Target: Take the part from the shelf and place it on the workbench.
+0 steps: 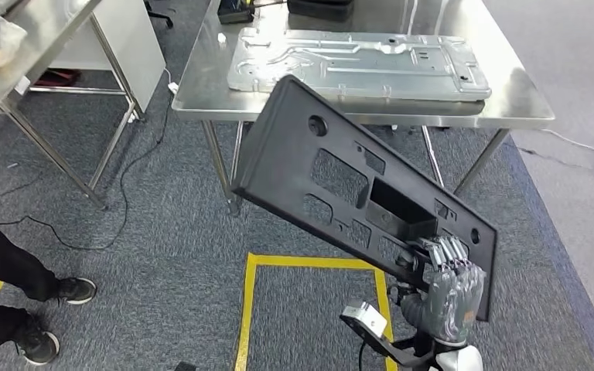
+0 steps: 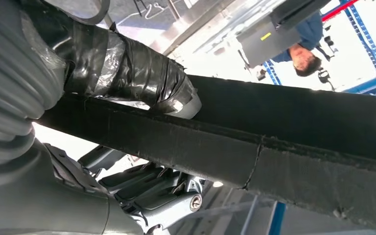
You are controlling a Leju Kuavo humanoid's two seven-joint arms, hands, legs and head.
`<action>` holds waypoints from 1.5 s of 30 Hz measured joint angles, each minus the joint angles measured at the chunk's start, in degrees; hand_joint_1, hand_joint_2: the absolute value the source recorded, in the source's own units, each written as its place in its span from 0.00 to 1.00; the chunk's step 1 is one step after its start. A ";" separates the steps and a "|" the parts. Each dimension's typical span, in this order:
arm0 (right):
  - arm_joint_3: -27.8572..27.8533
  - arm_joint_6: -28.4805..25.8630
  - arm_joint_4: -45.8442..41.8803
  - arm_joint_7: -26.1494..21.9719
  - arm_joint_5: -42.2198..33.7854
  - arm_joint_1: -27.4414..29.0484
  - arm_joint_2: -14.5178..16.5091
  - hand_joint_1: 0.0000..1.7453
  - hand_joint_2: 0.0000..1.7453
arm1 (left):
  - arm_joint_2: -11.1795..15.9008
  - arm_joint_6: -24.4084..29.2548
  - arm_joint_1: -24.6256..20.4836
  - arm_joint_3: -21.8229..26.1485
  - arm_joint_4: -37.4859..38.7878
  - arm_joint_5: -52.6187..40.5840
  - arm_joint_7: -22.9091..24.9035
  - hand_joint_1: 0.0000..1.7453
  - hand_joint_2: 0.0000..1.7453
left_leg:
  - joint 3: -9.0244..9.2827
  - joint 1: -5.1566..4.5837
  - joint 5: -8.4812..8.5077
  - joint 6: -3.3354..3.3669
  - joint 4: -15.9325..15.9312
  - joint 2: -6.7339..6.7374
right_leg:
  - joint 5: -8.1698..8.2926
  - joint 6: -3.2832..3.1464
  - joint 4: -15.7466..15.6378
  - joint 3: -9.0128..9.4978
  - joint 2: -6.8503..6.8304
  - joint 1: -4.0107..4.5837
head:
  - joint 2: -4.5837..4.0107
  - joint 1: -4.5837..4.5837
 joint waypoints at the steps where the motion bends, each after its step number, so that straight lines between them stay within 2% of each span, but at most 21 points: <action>1: -0.07 0.00 -0.02 0.00 0.00 0.10 0.00 1.00 1.00 | -0.01 -0.03 -0.02 -0.01 0.00 -0.01 0.00 0.00 1.00 | 0.04 -0.01 -0.09 0.09 0.02 0.00 | -1.39 0.20 3.72 -2.00 0.00 -0.15 | 0.00 0.00; 3: -0.22 0.00 -0.02 0.01 -0.06 0.32 0.00 1.00 1.00 | -0.01 -0.07 0.07 -0.01 0.00 -0.01 0.00 0.00 1.00 | 0.25 0.00 -0.40 0.08 0.09 -0.04 | -1.39 0.54 7.29 -4.41 -0.02 -0.48 | 0.00 0.00; 4: -0.28 0.00 -0.03 0.01 -0.10 0.36 0.00 1.00 1.00 | -0.01 -0.07 0.12 -0.01 0.00 -0.01 -0.01 0.00 1.00 | 0.46 0.02 -0.63 -0.03 0.17 -0.08 | 0.30 0.63 5.85 -4.05 -0.03 -0.65 | 0.00 0.00; 7: -0.38 -0.01 -0.03 -0.04 -0.23 0.35 0.01 1.00 1.00 | -0.08 -0.07 0.15 -0.01 0.00 -0.01 -0.02 0.00 1.00 | 1.12 -0.02 -1.69 -0.80 0.64 -0.22 | 5.70 0.40 -4.35 0.35 -0.06 -0.82 | 0.00 0.00; 9: -0.42 -0.01 -0.05 -0.10 -0.27 0.37 0.02 1.00 1.00 | -0.10 -0.07 0.11 -0.01 0.00 -0.01 -0.02 0.00 1.00 | 1.12 -0.13 -2.11 -1.52 0.85 -0.22 | 5.72 -0.09 -6.96 1.56 0.02 -0.53 | 0.00 -0.02; 12: -0.51 0.00 -0.10 -0.13 -0.37 0.46 0.09 1.00 1.00 | -0.10 -0.05 0.04 -0.01 0.00 -0.01 -0.01 0.00 1.00 | 1.12 -0.02 -2.70 -2.39 1.21 -0.14 | 5.49 -1.03 -7.52 1.95 0.17 -0.59 | 0.00 -0.03; 14: -0.56 0.00 -0.15 -0.15 -0.40 0.43 0.21 1.00 1.00 | -0.10 -0.03 -0.02 -0.01 0.00 -0.01 -0.01 0.00 1.00 | -0.51 0.13 -4.56 -2.90 4.92 -0.10 | 5.30 -1.78 -8.01 2.66 0.05 -0.78 | 0.00 -0.08; 16: -0.57 0.00 -0.15 -0.18 -0.40 0.43 0.33 1.00 1.00 | -0.10 -0.03 0.02 -0.01 0.00 -0.01 0.00 0.00 1.00 | -4.57 0.18 -7.23 -3.22 12.37 -0.10 | 4.89 -2.30 -8.08 3.18 -0.13 -0.65 | 0.00 -0.11; 18: -0.59 0.00 -0.14 -0.18 -0.40 0.49 0.43 1.00 1.00 | -0.10 -0.03 0.19 -0.01 0.00 -0.01 0.00 0.00 1.00 | -7.98 0.20 -7.56 -3.33 17.15 -0.10 | 4.51 -2.50 -8.03 3.69 -0.08 -0.52 | 0.00 -0.11; 20: -0.61 0.00 -0.14 -0.18 -0.40 0.51 0.48 1.00 1.00 | -0.10 -0.02 0.27 -0.01 0.00 0.00 0.00 0.00 1.00 | -7.45 0.18 -3.69 -3.11 13.67 -0.10 | 4.04 -2.39 -7.99 4.43 0.11 -0.45 | 0.00 -0.11; 22: -0.65 0.00 -0.14 -0.25 -0.44 0.48 0.49 1.00 1.00 | -0.08 -0.01 0.21 -0.01 0.00 0.01 0.01 0.00 1.00 | -4.69 -0.01 0.45 -2.54 6.19 -0.11 | 3.48 -2.03 -7.92 5.00 0.24 -0.32 | 0.00 -0.09; 23: -0.66 0.00 -0.15 -0.29 -0.49 0.47 0.50 1.00 1.00 | -0.08 0.01 0.16 -0.01 0.00 0.01 0.02 0.00 1.00 | -3.71 -0.17 1.34 -2.25 3.73 -0.12 | 3.30 -1.77 -7.88 5.04 0.28 -0.26 | 0.00 -0.09; 28: -0.79 0.00 -0.26 -0.61 -0.76 0.47 0.63 1.00 1.00 | -0.07 0.09 0.21 -0.01 0.00 0.04 0.09 0.00 1.00 | -2.76 -0.21 1.50 -0.97 1.32 -0.20 | 2.38 -0.28 -7.20 4.74 0.22 -0.24 | 0.00 -0.06; 30: -0.94 -0.01 -0.34 -0.75 -0.79 0.42 0.64 1.00 1.00 | -0.09 0.11 0.15 -0.01 0.00 0.04 0.09 0.00 1.00 | -2.41 -0.01 1.63 -0.39 0.74 -0.12 | -0.38 0.08 -2.18 2.31 0.14 -0.33 | 0.00 -0.03; 32: -1.03 -0.01 -0.34 -0.84 -0.80 0.48 0.63 1.00 1.00 | -0.10 0.10 0.05 -0.01 0.00 0.04 0.09 0.00 1.00 | -2.35 -0.01 1.38 -0.04 0.76 -0.12 | -3.29 0.34 5.19 -1.78 0.13 -0.40 | 0.00 -0.03; 33: -1.07 -0.01 -0.33 -0.84 -0.80 0.56 0.63 1.00 1.00 | -0.10 0.10 0.05 -0.01 0.00 0.04 0.09 0.00 1.00 | -2.29 -0.01 1.21 0.01 0.84 -0.12 | -3.50 0.44 7.35 -3.16 0.13 -0.45 | 0.00 -0.03; 35: -1.16 0.00 -0.33 -0.84 -0.81 0.60 0.63 1.00 1.00 | -0.10 0.10 0.11 -0.01 0.00 0.02 0.10 0.00 1.00 | -1.99 0.00 0.88 -0.09 1.08 -0.16 | -0.51 0.49 5.13 -2.67 0.09 -0.58 | 0.00 -0.03; 36: -1.22 0.00 -0.33 -0.84 -0.80 0.57 0.63 1.00 1.00 | -0.10 0.09 0.13 -0.01 0.00 0.01 0.10 0.00 1.00 | -1.76 0.00 0.68 -0.23 1.22 -0.19 | 1.87 0.38 1.32 -1.01 0.07 -0.65 | 0.00 -0.02; 38: -1.32 0.00 -0.34 -0.86 -0.80 0.46 0.63 1.00 1.00 | -0.11 0.07 0.12 -0.01 0.00 -0.01 0.10 0.00 1.00 | -1.53 -0.19 0.30 -0.67 1.57 -0.27 | 4.62 0.01 -5.30 1.95 0.06 -0.56 | 0.00 -0.03; 42: -1.48 0.00 -0.36 -0.85 -0.80 0.33 0.63 1.00 1.00 | -0.11 0.06 0.06 -0.01 0.00 -0.04 0.14 0.00 1.00 | -1.49 -0.27 0.01 -1.89 1.67 -0.27 | 4.94 -0.97 -7.47 2.70 0.25 -0.38 | 0.00 -0.06; 45: -1.52 0.00 -0.39 -0.80 -0.76 0.00 0.64 1.00 1.00 | -0.10 0.06 -0.03 -0.01 0.00 -0.06 0.17 0.00 1.00 | -3.70 -0.05 -3.17 -2.78 6.75 -0.21 | 5.07 -1.95 -8.00 3.13 0.09 -0.70 | 0.00 -0.09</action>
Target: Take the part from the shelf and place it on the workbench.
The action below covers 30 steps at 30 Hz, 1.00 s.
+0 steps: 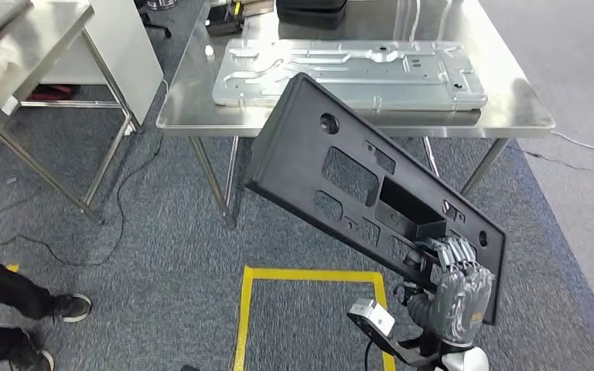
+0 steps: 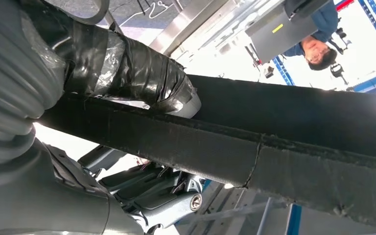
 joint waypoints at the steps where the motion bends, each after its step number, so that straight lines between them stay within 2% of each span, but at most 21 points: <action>1: 0.00 0.00 -0.01 0.04 0.05 -0.09 0.00 1.00 1.00 | 0.00 0.00 -0.01 0.00 0.00 -0.02 0.00 0.00 1.00 | -1.79 0.04 -1.81 -0.21 3.73 0.01 | -0.05 -0.18 -0.01 0.03 -0.06 0.02 | 0.00 -0.01; 2: 0.00 0.00 -0.01 0.10 0.10 -0.15 0.00 1.00 1.00 | 0.00 -0.01 0.00 0.00 0.00 -0.04 0.01 0.00 1.00 | -3.68 0.09 -3.29 -0.37 7.48 0.01 | -0.07 -0.29 0.01 0.04 -0.11 0.07 | 0.00 -0.02; 3: -0.01 0.00 -0.01 0.18 0.21 -0.20 -0.01 1.00 1.00 | 0.00 -0.03 0.03 0.00 0.00 -0.09 0.01 0.00 1.00 | -5.10 0.12 -3.94 -0.46 10.15 0.01 | -0.08 -0.32 0.03 0.07 -0.14 0.12 | 0.00 -0.02; 4: -0.01 0.00 -0.01 0.30 0.33 -0.27 -0.01 1.00 1.00 | 0.00 -0.05 0.05 0.00 0.00 -0.13 0.01 0.00 1.00 | -5.55 0.13 -3.43 -0.45 10.75 0.01 | -0.13 -0.34 0.04 0.14 -0.11 0.16 | 0.00 -0.02; 5: -0.02 0.00 -0.01 0.46 0.42 -0.38 -0.01 1.00 1.00 | 0.00 -0.08 0.04 -0.01 0.00 -0.17 0.01 0.00 1.00 | -4.90 0.12 -1.86 -0.33 9.07 0.01 | -0.20 -0.32 0.04 0.27 -0.07 0.19 | 0.00 -0.03; 7: -0.02 0.00 -0.01 0.75 0.57 -0.70 -0.01 1.00 1.00 | 0.02 -0.11 -0.04 -0.02 0.00 -0.21 0.01 0.00 1.00 | -1.39 0.04 2.23 0.26 1.45 0.00 | -0.43 -0.15 0.05 0.62 0.03 0.25 | 0.00 -0.01; 8: -0.02 0.00 -0.01 0.82 0.60 -0.86 -0.01 1.00 1.00 | 0.05 -0.11 -0.13 -0.02 0.00 -0.22 0.01 0.00 1.00 | 0.20 -0.11 3.44 0.59 -1.96 0.00 | -0.56 0.05 0.11 0.70 0.07 0.36 | 0.00 -0.01; 9: -0.02 0.00 -0.01 0.84 0.62 -0.99 -0.01 1.00 1.00 | 0.08 -0.11 -0.22 -0.02 0.00 -0.23 0.01 0.00 1.00 | 1.19 -0.27 3.97 0.86 -4.13 -0.01 | -0.63 0.31 0.13 0.70 0.09 0.40 | 0.00 0.00; 10: -0.02 0.00 -0.01 0.85 0.63 -1.09 -0.01 1.00 1.00 | 0.10 -0.11 -0.28 -0.03 0.00 -0.24 0.01 0.00 1.00 | 1.53 -0.44 3.87 1.08 -4.97 -0.03 | -0.65 0.60 0.12 0.65 0.09 0.43 | 0.00 0.00; 13: -0.02 0.00 -0.02 1.13 0.67 -1.29 -0.01 1.00 1.00 | 0.11 -0.11 -0.29 -0.05 0.00 -0.25 0.07 0.00 1.00 | 1.91 -0.31 4.06 1.82 -5.85 -0.04 | -0.98 1.61 0.34 0.54 0.02 0.40 | 0.00 -0.01; 15: -0.02 0.00 -0.02 1.45 0.67 -1.52 -0.01 1.00 1.00 | 0.11 -0.11 -0.35 -0.07 0.00 -0.28 0.12 0.00 1.00 | 2.37 -0.02 4.17 2.56 -6.56 0.01 | -2.98 2.15 3.96 -1.19 -0.03 0.37 | 0.00 0.01; 17: -0.02 0.00 0.04 1.72 0.67 -1.61 -0.05 1.00 1.00 | 0.11 -0.11 -0.43 -0.11 0.00 -0.33 0.11 0.00 1.00 | 2.51 -0.09 3.97 3.04 -6.59 0.05 | -6.06 2.52 11.21 -5.00 -0.03 0.28 | 0.00 0.02; 18: -0.02 0.00 0.09 1.82 0.67 -1.58 -0.09 1.00 1.00 | 0.11 -0.11 -0.41 -0.13 0.00 -0.34 0.12 0.00 1.00 | 2.60 -0.11 3.84 3.08 -6.55 0.05 | -6.86 2.66 14.27 -6.78 -0.04 0.25 | 0.00 0.02; 19: -0.02 0.00 0.14 1.91 0.67 -1.56 -0.13 1.00 1.00 | 0.11 -0.11 -0.35 -0.15 0.00 -0.34 0.13 0.00 1.00 | 2.76 -0.13 3.66 3.09 -6.49 0.03 | -6.57 2.76 15.58 -7.73 -0.04 0.22 | 0.00 0.02; 20: -0.02 0.00 0.18 1.94 0.67 -1.55 -0.16 1.00 1.00 | 0.11 -0.11 -0.29 -0.16 0.00 -0.34 0.14 0.00 1.00 | 3.00 -0.12 3.44 3.03 -6.41 0.01 | -5.18 2.78 14.71 -7.58 -0.05 0.18 | 0.00 0.02; 22: -0.02 0.00 0.21 1.99 0.66 -1.59 -0.19 1.00 1.00 | 0.07 -0.13 -0.17 -0.18 0.00 -0.35 0.16 0.00 1.00 | 3.66 -0.12 2.84 2.73 -6.21 -0.05 | -0.90 2.52 7.71 -4.49 -0.08 0.16 | 0.00 0.03; 23: -0.02 0.00 0.22 1.99 0.65 -1.63 -0.19 1.00 1.00 | 0.04 -0.14 -0.17 -0.20 0.00 -0.36 0.15 0.00 1.00 | 3.87 -0.22 2.47 2.46 -6.02 -0.08 | 0.34 2.27 4.12 -2.78 -0.10 0.28 | 0.00 0.03; 24: -0.02 0.00 0.24 1.99 0.65 -1.66 -0.20 1.00 1.00 | 0.01 -0.15 -0.18 -0.22 0.00 -0.37 0.15 0.00 1.00 | 4.00 -0.31 2.18 2.13 -5.91 -0.10 | 0.85 1.96 1.70 -1.59 -0.09 0.40 | 0.00 0.02; 25: -0.02 0.00 0.26 2.00 0.65 -1.68 -0.21 1.00 1.00 | -0.01 -0.16 -0.19 -0.24 0.00 -0.38 0.14 0.00 1.00 | 4.04 -0.40 1.93 1.80 -5.89 -0.11 | 0.61 1.62 0.65 -1.04 -0.06 0.54 | 0.00 0.02; 28: -0.02 0.00 0.30 2.11 0.62 -1.65 -0.24 1.00 1.00 | 0.01 -0.17 -0.24 -0.26 0.00 -0.38 0.13 0.00 1.00 | 4.39 -0.44 1.30 0.84 -5.72 -0.03 | 0.13 0.66 0.11 -0.35 0.16 0.44 | 0.00 0.01; 30: -0.01 0.00 0.30 2.18 0.63 -1.67 -0.25 1.00 1.00 | 0.02 -0.17 -0.29 -0.26 0.00 -0.37 0.10 0.00 1.00 | 3.21 -0.32 -0.49 0.22 -2.42 0.02 | 0.00 0.01 -0.35 0.51 0.05 0.12 | 0.00 -0.01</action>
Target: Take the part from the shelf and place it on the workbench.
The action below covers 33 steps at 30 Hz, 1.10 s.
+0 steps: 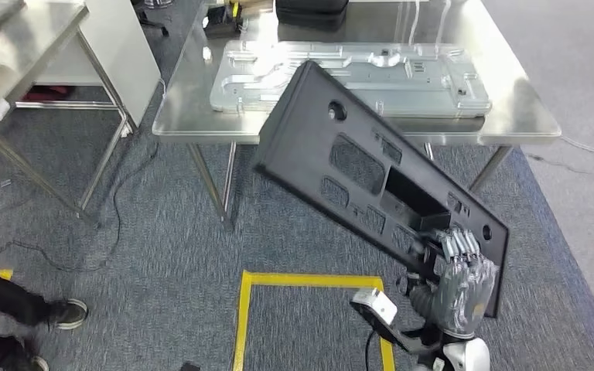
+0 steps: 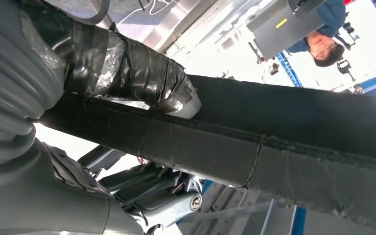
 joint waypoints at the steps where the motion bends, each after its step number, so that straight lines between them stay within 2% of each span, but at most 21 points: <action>1: 0.01 0.00 0.02 0.01 0.02 -0.02 0.00 1.00 1.00 | 0.00 0.00 0.00 0.00 0.00 0.01 -0.01 0.00 1.00 | -1.72 0.13 -1.46 -0.26 3.36 0.01 | -0.16 -0.25 -0.08 0.34 -0.10 -0.01 | 0.00 -0.02; 3: 0.01 0.00 0.06 0.02 0.03 0.00 0.00 1.00 1.00 | 0.00 0.00 0.07 0.00 0.00 0.01 -0.01 0.00 1.00 | -6.24 0.32 -3.83 -0.65 10.65 0.01 | -0.66 -0.54 -0.05 0.78 -0.16 0.03 | 0.00 -0.03; 4: 0.01 0.00 0.08 0.02 0.04 0.03 0.00 1.00 1.00 | 0.00 0.00 0.18 -0.01 0.00 0.01 -0.01 0.00 1.00 | -7.77 0.40 -3.65 -0.75 12.47 0.01 | -0.94 -0.55 -0.03 1.04 -0.10 0.04 | 0.00 -0.04; 5: 0.01 0.00 0.09 0.03 0.03 0.06 0.00 1.00 1.00 | 0.01 0.00 0.29 -0.01 0.00 0.01 -0.01 0.00 1.00 | -8.26 0.45 -2.24 -0.76 12.09 0.02 | -1.27 -0.49 -0.01 1.40 0.00 0.03 | 0.00 -0.04; 6: 0.01 0.00 0.09 0.04 0.03 0.08 0.00 1.00 1.00 | 0.01 0.00 0.37 -0.01 0.00 0.01 -0.01 0.00 1.00 | -7.80 0.48 -0.02 -0.68 9.86 0.02 | -1.63 -0.39 0.00 1.87 0.09 0.03 | 0.00 -0.04; 7: 0.01 0.00 0.09 0.05 0.03 0.08 0.00 1.00 1.00 | 0.02 0.00 0.41 -0.01 0.00 0.02 -0.02 0.00 1.00 | -6.52 0.48 2.67 -0.47 5.94 0.02 | -2.07 -0.23 0.01 2.47 0.15 0.02 | 0.00 -0.04; 9: 0.01 0.00 0.09 0.08 0.03 0.04 0.00 1.00 1.00 | 0.04 -0.02 0.38 -0.01 0.00 0.02 -0.04 0.00 1.00 | -3.94 0.24 5.55 0.10 -0.21 -0.02 | -2.86 0.30 -0.01 3.14 0.18 0.13 | 0.00 -0.02; 10: 0.01 0.00 0.09 0.11 0.03 0.02 0.00 1.00 1.00 | 0.05 -0.04 0.34 -0.01 0.00 0.02 -0.07 0.00 1.00 | -3.20 0.07 5.92 0.39 -1.86 -0.05 | -3.11 0.61 -0.07 3.28 0.17 0.16 | 0.00 0.01; 14: 0.01 0.01 0.06 0.29 0.02 0.00 0.00 1.00 1.00 | 0.09 -0.18 0.39 -0.02 0.00 0.03 -0.09 0.00 1.00 | -2.47 0.11 5.61 1.51 -3.00 -0.06 | -3.90 1.73 0.11 3.38 0.12 0.18 | 0.00 -0.01; 16: 0.01 0.00 0.05 0.37 0.01 -0.02 0.00 1.00 1.00 | 0.09 -0.20 0.37 -0.03 0.00 0.04 -0.09 0.00 1.00 | -2.06 0.31 5.63 2.23 -3.58 0.00 | -6.35 2.01 4.62 1.21 0.06 0.15 | 0.00 0.01; 18: 0.01 0.00 0.07 0.36 -0.01 0.10 -0.01 1.00 1.00 | 0.09 -0.26 0.29 -0.04 0.00 0.03 -0.10 0.00 1.00 | -1.99 0.22 5.39 2.69 -3.53 0.01 | -9.29 2.17 12.24 -3.21 0.05 0.16 | 0.00 0.01; 19: 0.01 0.00 0.08 0.36 -0.02 0.17 -0.02 1.00 1.00 | 0.09 -0.28 0.29 -0.04 0.00 0.03 -0.09 0.00 1.00 | -1.95 0.18 5.24 2.75 -3.43 0.00 | -9.68 2.24 14.88 -5.03 0.05 0.14 | 0.00 0.01; 20: 0.01 0.00 0.09 0.36 -0.03 0.23 -0.02 1.00 1.00 | 0.09 -0.28 0.33 -0.04 0.00 0.03 -0.08 0.00 1.00 | -1.85 0.16 5.06 2.78 -3.31 -0.02 | -8.91 2.28 15.53 -5.91 0.04 0.12 | 0.00 0.01; 21: 0.01 0.00 0.09 0.36 -0.04 0.25 -0.02 1.00 1.00 | 0.09 -0.28 0.37 -0.04 0.00 0.03 -0.06 0.00 1.00 | -1.68 0.15 4.84 2.74 -3.17 -0.05 | -7.10 2.24 14.00 -5.69 0.03 0.11 | 0.00 0.01; 23: 0.01 0.00 0.09 0.36 -0.07 0.23 -0.02 1.00 1.00 | 0.08 -0.31 0.44 -0.04 0.00 0.03 -0.03 0.00 1.00 | -1.21 0.14 4.33 2.51 -2.90 -0.12 | -2.66 1.93 7.08 -3.04 -0.02 0.12 | 0.00 0.02; 24: 0.01 0.00 0.09 0.35 -0.07 0.21 -0.02 1.00 1.00 | 0.08 -0.32 0.43 -0.04 0.00 0.03 -0.03 0.00 1.00 | -1.08 0.04 4.08 2.28 -2.69 -0.17 | -1.29 1.73 4.00 -1.80 -0.03 0.23 | 0.00 0.02; 26: 0.01 0.00 0.08 0.34 -0.08 0.22 -0.02 1.00 1.00 | 0.07 -0.34 0.40 -0.04 0.00 0.03 -0.03 0.00 1.00 | -1.02 -0.13 3.85 1.73 -2.52 -0.20 | -0.62 1.35 1.33 -0.78 0.05 0.45 | 0.00 0.00; 28: -0.02 0.00 0.07 0.34 -0.14 0.25 -0.02 1.00 1.00 | 0.08 -0.33 0.38 -0.04 0.00 0.03 -0.03 0.00 1.00 | -1.00 -0.16 3.78 1.13 -2.58 -0.17 | -0.44 0.90 1.05 -0.70 0.18 0.46 | 0.00 -0.02; 30: -0.04 0.00 0.07 0.34 -0.17 0.23 -0.02 1.00 1.00 | 0.10 -0.33 0.36 -0.04 0.00 0.03 -0.03 0.00 1.00 | -1.45 -0.06 2.68 0.45 -1.25 -0.11 | -0.23 0.29 0.65 -0.35 0.13 0.21 | 0.00 -0.03; 31: -0.04 0.00 0.07 0.34 -0.17 0.23 -0.02 1.00 1.00 | 0.11 -0.33 0.35 -0.04 0.00 0.03 -0.03 0.00 1.00 | -2.40 0.04 1.30 0.11 0.98 -0.08 | -0.14 0.04 0.47 -0.17 0.05 0.04 | 0.00 -0.03; 33: -0.05 0.00 0.07 0.32 -0.16 0.23 -0.02 1.00 1.00 | 0.11 -0.33 0.36 -0.04 0.00 0.03 -0.03 0.00 1.00 | -5.70 0.30 -2.16 -0.45 8.10 -0.04 | -0.17 -0.21 0.44 -0.13 -0.10 -0.01 | 0.00 -0.04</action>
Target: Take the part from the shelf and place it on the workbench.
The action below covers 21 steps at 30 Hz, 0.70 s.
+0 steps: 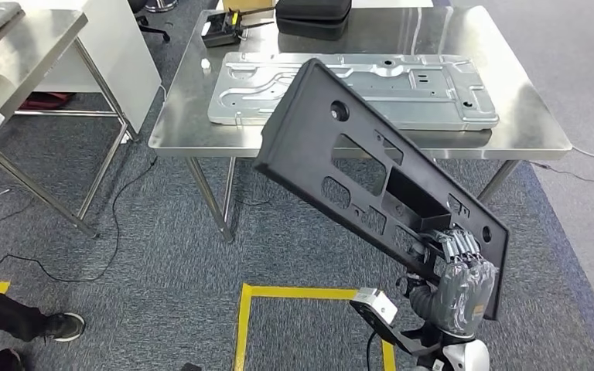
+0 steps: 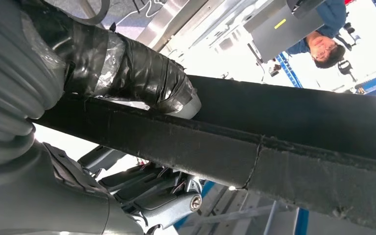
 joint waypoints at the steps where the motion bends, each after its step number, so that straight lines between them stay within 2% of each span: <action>1: 0.00 0.00 0.01 -0.02 -0.01 0.01 -0.01 1.00 1.00 | 0.00 0.00 0.04 0.00 0.00 0.00 0.00 0.00 1.00 | -1.63 0.12 -1.10 -0.19 3.28 0.00 | -0.03 -0.04 0.01 0.01 -0.03 0.00 | 0.00 0.01; 2: 0.00 0.00 0.01 -0.04 0.00 0.01 -0.01 1.00 1.00 | 0.00 0.00 0.08 0.00 0.00 0.00 0.00 0.00 1.00 | -2.52 0.20 -1.13 -0.30 4.89 0.01 | -0.06 -0.06 0.02 0.04 -0.03 -0.01 | 0.00 0.00; 3: 0.00 0.00 0.02 -0.07 -0.01 0.02 -0.01 1.00 1.00 | 0.00 0.00 0.10 0.00 0.00 0.00 0.00 0.00 1.00 | -2.35 0.24 -0.03 -0.32 4.27 0.01 | -0.10 -0.06 0.03 0.13 -0.01 -0.03 | 0.00 0.00; 4: 0.00 0.00 0.02 -0.09 -0.02 0.01 0.00 1.00 1.00 | 0.01 0.00 0.10 0.00 0.00 0.00 0.00 0.00 1.00 | -1.12 0.27 1.94 -0.25 1.47 0.01 | -0.17 0.00 0.03 0.27 0.03 -0.05 | 0.00 0.00; 5: 0.00 0.00 0.02 -0.14 -0.01 0.00 0.00 1.00 1.00 | 0.01 0.00 0.08 0.00 0.00 0.00 0.00 0.00 1.00 | 0.72 0.27 4.05 -0.09 -2.64 0.01 | -0.27 0.11 0.03 0.43 0.07 -0.07 | 0.00 0.01; 7: -0.01 0.00 0.01 -0.21 0.00 -0.04 0.00 1.00 1.00 | 0.02 0.00 -0.05 0.00 0.00 0.00 0.00 0.00 1.00 | 3.82 0.02 6.32 0.41 -9.24 -0.02 | -0.46 0.57 0.10 0.52 0.15 0.07 | 0.00 0.02; 8: -0.01 0.00 0.01 -0.25 0.01 -0.06 -0.01 1.00 1.00 | 0.02 0.00 -0.11 -0.01 0.00 0.00 0.00 0.00 1.00 | 4.42 -0.13 6.44 0.69 -10.60 -0.05 | -0.48 0.86 0.08 0.48 0.17 0.13 | 0.00 0.02; 10: -0.02 0.00 0.01 -0.31 0.03 -0.09 -0.01 1.00 1.00 | 0.03 0.00 -0.12 -0.01 0.00 0.00 0.00 0.00 1.00 | 4.49 -0.29 6.41 1.33 -10.96 -0.09 | -0.39 1.56 -0.14 0.48 0.18 0.16 | 0.00 0.02; 12: -0.02 0.00 0.00 -0.34 0.03 -0.11 -0.01 1.00 1.00 | 0.04 0.00 -0.05 -0.01 0.00 -0.01 0.00 0.00 1.00 | 4.76 -0.14 6.76 2.16 -11.60 -0.01 | -1.16 2.10 0.79 0.14 0.13 0.07 | 0.00 0.04; 13: -0.03 0.00 -0.01 -0.34 0.03 -0.14 -0.01 1.00 1.00 | 0.05 -0.01 -0.08 -0.01 0.00 -0.02 0.00 0.00 1.00 | 4.91 -0.05 6.93 2.60 -11.94 0.04 | -2.42 2.24 2.77 -0.76 0.10 0.08 | 0.00 0.05; 16: -0.10 0.00 0.04 -0.35 0.03 -0.09 -0.01 1.00 1.00 | 0.07 -0.02 -0.16 -0.03 0.00 -0.04 0.00 0.00 1.00 | 4.95 -0.31 6.92 3.31 -12.04 0.12 | -7.31 2.30 13.34 -5.97 0.09 0.07 | 0.00 0.05; 17: -0.14 0.00 0.07 -0.34 0.03 -0.05 -0.02 1.00 1.00 | 0.07 -0.02 -0.13 -0.03 0.00 -0.04 0.00 0.00 1.00 | 4.96 -0.45 6.85 3.39 -11.96 0.12 | -7.57 2.28 15.36 -7.08 0.08 0.07 | 0.00 0.06; 18: -0.16 0.00 0.09 -0.34 0.03 -0.04 -0.02 1.00 1.00 | 0.07 -0.02 -0.10 -0.03 0.00 -0.04 0.00 0.00 1.00 | 5.00 -0.57 6.76 3.44 -11.85 0.10 | -6.74 2.20 15.34 -7.23 0.08 0.09 | 0.00 0.05; 19: -0.17 0.00 0.09 -0.33 0.01 -0.05 -0.03 1.00 1.00 | 0.06 -0.02 -0.08 -0.03 0.00 -0.04 0.00 0.00 1.00 | 5.06 -0.66 6.64 3.45 -11.70 0.06 | -4.98 2.02 13.18 -6.31 0.08 0.12 | 0.00 0.06; 20: -0.19 0.00 0.09 -0.32 -0.03 -0.07 -0.03 1.00 1.00 | 0.05 -0.02 -0.07 -0.03 0.00 -0.05 0.00 0.00 1.00 | 5.12 -0.75 6.47 3.42 -11.50 0.01 | -2.78 1.75 9.57 -4.67 0.07 0.18 | 0.00 0.07; 21: -0.19 0.00 0.10 -0.32 -0.07 -0.11 -0.03 1.00 1.00 | 0.04 -0.03 -0.07 -0.04 0.00 -0.05 0.00 0.00 1.00 | 5.13 -0.89 6.27 3.33 -11.28 -0.03 | -1.25 1.43 5.99 -2.98 0.04 0.34 | 0.00 0.06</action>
